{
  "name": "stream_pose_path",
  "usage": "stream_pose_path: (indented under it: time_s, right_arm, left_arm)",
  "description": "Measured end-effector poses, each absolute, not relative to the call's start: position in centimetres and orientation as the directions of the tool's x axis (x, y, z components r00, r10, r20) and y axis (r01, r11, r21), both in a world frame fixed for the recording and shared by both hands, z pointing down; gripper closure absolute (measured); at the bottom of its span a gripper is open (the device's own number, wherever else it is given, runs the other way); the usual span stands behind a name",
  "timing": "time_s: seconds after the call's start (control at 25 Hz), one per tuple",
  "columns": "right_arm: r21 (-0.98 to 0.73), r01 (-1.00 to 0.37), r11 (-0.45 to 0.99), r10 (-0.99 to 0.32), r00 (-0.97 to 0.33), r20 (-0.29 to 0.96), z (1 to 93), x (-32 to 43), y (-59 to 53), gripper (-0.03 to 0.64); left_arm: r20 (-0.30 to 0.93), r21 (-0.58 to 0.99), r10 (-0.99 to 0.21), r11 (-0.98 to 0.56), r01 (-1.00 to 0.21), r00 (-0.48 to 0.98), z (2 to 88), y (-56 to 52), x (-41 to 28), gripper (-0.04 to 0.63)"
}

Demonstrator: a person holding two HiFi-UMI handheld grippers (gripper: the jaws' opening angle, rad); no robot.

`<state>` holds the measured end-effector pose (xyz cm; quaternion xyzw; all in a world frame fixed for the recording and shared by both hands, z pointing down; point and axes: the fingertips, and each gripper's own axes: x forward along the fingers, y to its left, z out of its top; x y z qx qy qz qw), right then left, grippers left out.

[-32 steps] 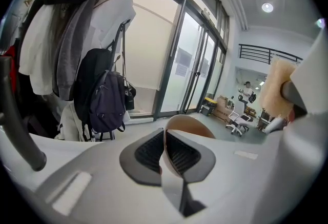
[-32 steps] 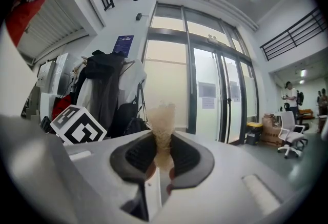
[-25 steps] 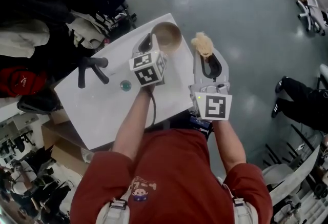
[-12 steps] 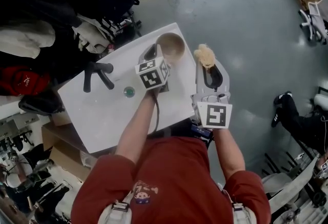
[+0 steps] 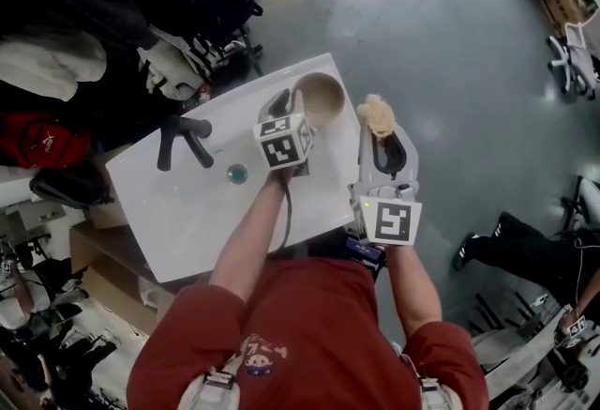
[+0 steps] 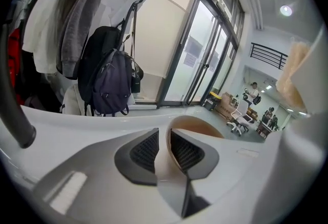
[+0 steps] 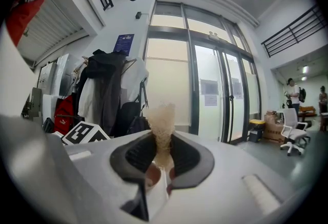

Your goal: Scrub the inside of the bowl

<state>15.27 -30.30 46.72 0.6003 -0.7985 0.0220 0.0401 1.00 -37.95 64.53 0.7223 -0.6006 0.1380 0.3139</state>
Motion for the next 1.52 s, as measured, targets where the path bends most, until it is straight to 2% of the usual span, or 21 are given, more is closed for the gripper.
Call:
stream_pose_path:
  time_s: [0.4,0.84,1.52]
  right_arm:
    - [0.023,-0.964,0.266,-0.962,-0.264,0.075,46.0,14.5,-29.7,0.541]
    - [0.040,-0.966,0.254,-0.967,-0.253,0.016,43.5,12.9,-26.9,0.541]
    - [0.049,-0.973,0.226,-0.967,-0.230,-0.109,37.1,10.2,-21.4,0.541]
  left_arm:
    - [0.528,0.281,-0.808,-0.126,-0.951,0.263,62.4,-37.8,0.7,0.483]
    - [0.389,0.138,-0.883,-0.226,-0.964,0.262,55.8,-34.5,-0.2,0.483]
    - [0.041,-0.018,-0.951,-0.306,-0.952,0.305,40.5,-25.8,-3.7,0.485]
